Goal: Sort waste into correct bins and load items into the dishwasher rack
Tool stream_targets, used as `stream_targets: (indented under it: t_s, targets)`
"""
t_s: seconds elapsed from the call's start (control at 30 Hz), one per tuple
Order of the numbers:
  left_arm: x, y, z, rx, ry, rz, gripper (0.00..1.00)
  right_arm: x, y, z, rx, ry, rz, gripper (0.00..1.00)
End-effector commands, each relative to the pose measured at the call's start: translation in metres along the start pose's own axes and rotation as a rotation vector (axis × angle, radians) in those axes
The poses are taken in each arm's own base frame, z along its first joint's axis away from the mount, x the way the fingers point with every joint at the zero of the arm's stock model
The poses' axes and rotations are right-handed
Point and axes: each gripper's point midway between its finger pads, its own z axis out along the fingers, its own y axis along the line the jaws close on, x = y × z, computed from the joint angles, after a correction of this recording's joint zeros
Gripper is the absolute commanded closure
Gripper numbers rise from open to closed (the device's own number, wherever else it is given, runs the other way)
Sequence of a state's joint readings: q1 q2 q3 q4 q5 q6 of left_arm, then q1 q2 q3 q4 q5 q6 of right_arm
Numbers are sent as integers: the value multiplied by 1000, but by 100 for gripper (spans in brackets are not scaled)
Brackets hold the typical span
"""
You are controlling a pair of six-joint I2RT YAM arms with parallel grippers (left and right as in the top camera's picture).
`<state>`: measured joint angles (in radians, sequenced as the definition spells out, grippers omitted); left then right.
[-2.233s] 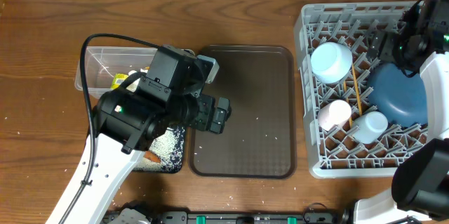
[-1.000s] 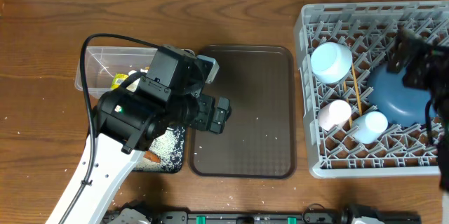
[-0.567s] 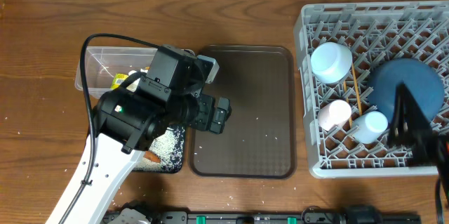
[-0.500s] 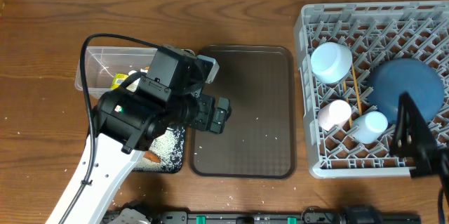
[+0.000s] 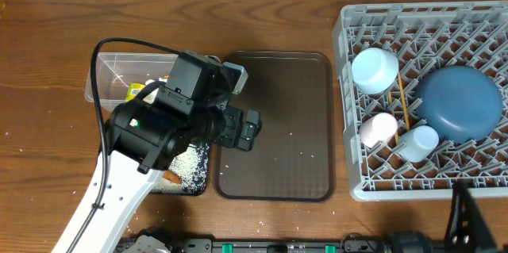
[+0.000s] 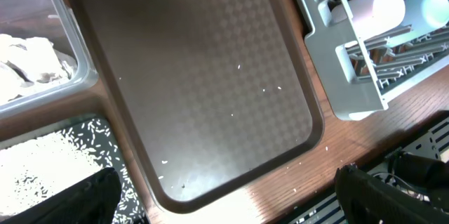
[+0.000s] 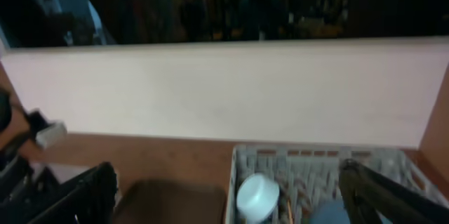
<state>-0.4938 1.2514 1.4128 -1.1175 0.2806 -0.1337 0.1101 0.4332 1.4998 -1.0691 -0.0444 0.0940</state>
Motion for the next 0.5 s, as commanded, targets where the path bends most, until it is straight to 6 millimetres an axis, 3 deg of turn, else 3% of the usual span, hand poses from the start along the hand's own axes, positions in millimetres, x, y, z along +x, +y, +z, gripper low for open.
stream_targets:
  t_s: [0.0, 0.2, 0.47]
  targets:
    - [1, 2, 2, -13, 6, -1, 0, 19, -2, -3, 5, 75, -11, 1]
    - [1, 2, 2, -13, 6, -1, 0, 85, -8, -12, 28, 347, -1, 1]
    - [1, 2, 2, -13, 6, -1, 0, 171, -15, -38, 62, 726, 14, 1]
